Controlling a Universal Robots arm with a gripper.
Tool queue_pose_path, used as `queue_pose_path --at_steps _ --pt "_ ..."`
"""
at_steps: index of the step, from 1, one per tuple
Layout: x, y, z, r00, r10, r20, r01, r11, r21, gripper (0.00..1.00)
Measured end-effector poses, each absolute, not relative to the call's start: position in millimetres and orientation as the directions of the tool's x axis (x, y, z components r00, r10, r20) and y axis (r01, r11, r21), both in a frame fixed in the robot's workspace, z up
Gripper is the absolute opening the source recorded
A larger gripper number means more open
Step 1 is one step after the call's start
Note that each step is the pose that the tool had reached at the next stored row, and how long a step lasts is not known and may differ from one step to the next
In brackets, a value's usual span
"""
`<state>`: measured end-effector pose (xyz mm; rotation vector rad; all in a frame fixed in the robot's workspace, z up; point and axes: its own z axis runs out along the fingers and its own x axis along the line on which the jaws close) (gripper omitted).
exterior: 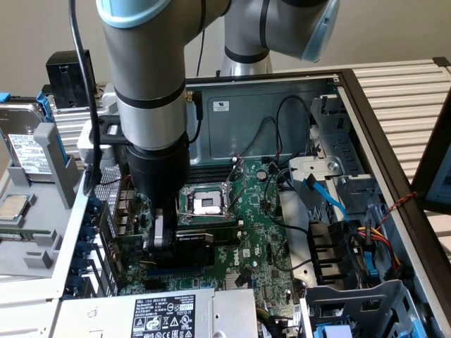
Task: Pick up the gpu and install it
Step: 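Insert the gpu into the slot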
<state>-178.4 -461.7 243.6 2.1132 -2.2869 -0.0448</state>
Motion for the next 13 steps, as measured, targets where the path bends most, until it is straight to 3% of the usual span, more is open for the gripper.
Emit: queue_pose_path --at_steps 13 --pt "-179.7 -461.5 243.3 -0.079 -0.997 0.004 -0.996 0.079 0.04 0.28"
